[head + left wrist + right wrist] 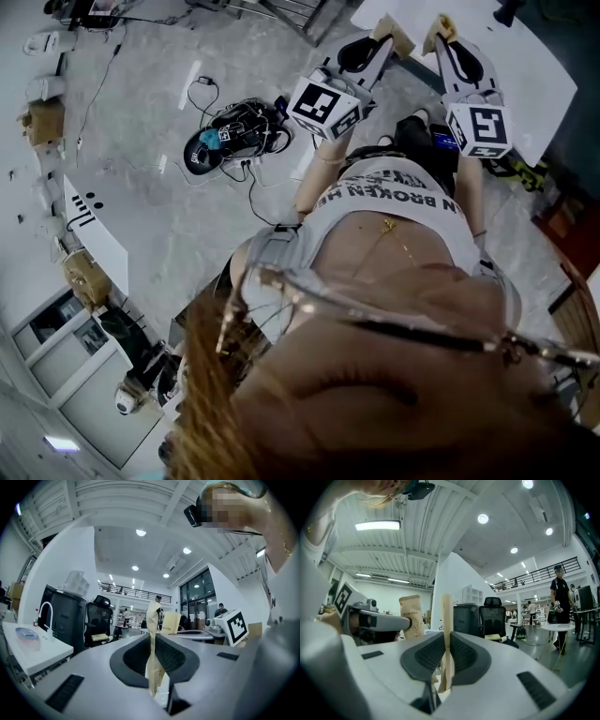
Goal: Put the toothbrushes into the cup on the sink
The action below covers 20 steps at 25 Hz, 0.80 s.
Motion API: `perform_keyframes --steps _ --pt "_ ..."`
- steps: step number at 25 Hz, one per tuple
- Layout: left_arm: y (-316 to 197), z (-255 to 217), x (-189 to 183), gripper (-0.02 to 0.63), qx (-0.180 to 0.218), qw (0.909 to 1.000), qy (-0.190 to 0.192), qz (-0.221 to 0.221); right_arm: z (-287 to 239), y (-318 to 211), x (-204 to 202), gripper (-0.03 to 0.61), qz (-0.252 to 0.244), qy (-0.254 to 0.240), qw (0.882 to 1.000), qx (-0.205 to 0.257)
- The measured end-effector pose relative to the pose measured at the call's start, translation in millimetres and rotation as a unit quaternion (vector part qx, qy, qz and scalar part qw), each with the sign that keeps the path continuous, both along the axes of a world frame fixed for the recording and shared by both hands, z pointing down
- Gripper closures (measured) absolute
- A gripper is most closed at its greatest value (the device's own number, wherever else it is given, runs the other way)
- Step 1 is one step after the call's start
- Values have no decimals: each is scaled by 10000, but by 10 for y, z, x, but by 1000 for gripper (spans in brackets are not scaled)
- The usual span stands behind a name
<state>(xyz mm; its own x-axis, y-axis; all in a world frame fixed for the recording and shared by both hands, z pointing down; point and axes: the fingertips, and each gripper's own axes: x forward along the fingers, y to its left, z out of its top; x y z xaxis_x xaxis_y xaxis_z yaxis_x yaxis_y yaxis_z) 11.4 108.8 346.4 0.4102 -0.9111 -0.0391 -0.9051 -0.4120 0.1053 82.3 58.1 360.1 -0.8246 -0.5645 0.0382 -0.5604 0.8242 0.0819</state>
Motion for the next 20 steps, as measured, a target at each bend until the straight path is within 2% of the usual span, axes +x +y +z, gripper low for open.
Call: perform_keyframes --steps 12,20 --pt "-950 -98 -160 574 -58 9995 -94 -310 -78 -974 -84 532 -236 -59 9996 -106" --pt "-1261 36 -47 574 -127 9998 -6 -165 55 -1253 57 532 -73 -67 9998 -178"
